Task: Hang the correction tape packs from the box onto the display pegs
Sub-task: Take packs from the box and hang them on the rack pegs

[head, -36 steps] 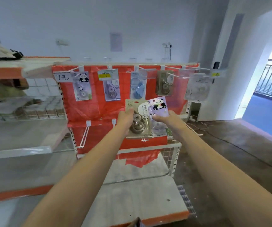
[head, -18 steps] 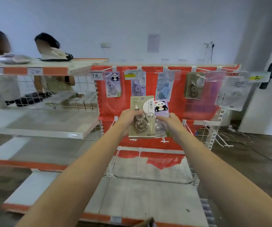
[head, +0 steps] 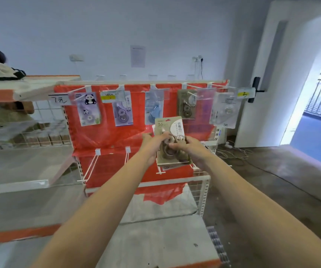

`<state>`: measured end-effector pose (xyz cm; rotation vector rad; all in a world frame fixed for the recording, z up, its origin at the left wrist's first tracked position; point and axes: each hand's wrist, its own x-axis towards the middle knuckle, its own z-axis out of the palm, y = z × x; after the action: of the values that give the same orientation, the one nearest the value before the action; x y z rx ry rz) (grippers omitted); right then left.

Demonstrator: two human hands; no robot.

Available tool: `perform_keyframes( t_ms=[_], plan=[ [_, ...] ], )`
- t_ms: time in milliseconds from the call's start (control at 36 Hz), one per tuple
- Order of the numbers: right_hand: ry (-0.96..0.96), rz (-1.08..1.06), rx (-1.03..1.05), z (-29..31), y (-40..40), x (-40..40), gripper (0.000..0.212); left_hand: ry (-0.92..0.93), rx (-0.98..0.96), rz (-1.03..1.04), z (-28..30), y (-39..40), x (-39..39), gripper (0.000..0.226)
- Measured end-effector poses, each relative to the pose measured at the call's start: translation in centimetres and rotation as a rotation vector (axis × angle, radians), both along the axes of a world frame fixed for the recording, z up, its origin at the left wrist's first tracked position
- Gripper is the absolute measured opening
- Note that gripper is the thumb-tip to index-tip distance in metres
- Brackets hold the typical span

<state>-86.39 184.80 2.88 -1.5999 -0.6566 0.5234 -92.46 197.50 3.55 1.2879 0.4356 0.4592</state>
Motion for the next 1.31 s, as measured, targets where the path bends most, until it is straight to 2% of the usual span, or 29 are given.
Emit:
perform_keyframes(
  t_ms=[56,139,250,417,528,667,861,1028,1111,1167,1250,1306],
  plan=[
    [-0.007,-0.068,0.002,0.1,-0.4,0.8,0.03,-0.013,-0.01,-0.035,-0.1,0.1,1.5,0.036],
    [0.018,-0.172,-0.004,0.5,-0.7,2.3,0.048,0.008,0.013,-0.098,0.1,0.4,3.0,0.032],
    [0.041,-0.255,0.007,1.0,-0.9,4.2,0.042,-0.001,0.073,-0.102,0.4,1.0,4.9,0.015],
    [0.051,-0.36,0.036,-1.0,-1.7,6.7,0.058,0.066,0.214,-0.045,-1.0,2.4,6.9,0.031],
    [0.007,-0.455,0.01,-1.6,-2.6,8.8,0.049,0.093,0.217,-0.034,-1.8,3.5,8.2,0.027],
    [0.006,-0.46,0.01,-1.3,-2.7,11.4,0.045,0.08,0.195,-0.024,-2.1,4.2,9.8,0.03],
    [-0.083,-0.415,0.033,0.7,-1.6,15.4,0.061,0.007,0.129,0.028,-1.9,3.8,12.3,0.03],
    [-0.118,-0.368,0.063,1.1,-1.2,18.1,0.047,0.022,0.142,0.057,-0.7,4.0,15.2,0.026],
    [-0.095,-0.328,0.107,0.4,-1.3,19.0,0.046,0.042,0.153,0.072,-0.8,4.4,16.9,0.023],
    [-0.107,-0.321,0.11,0.3,-1.3,19.6,0.047,0.034,0.153,0.079,-1.3,5.0,18.0,0.031],
    [-0.154,-0.337,0.052,0.3,-0.7,21.2,0.054,0.02,0.159,0.112,-1.5,5.1,19.0,0.036],
    [-0.196,-0.346,0.004,0.3,-0.2,22.4,0.049,0.027,0.164,0.132,-1.3,5.2,19.4,0.034]
  ],
)
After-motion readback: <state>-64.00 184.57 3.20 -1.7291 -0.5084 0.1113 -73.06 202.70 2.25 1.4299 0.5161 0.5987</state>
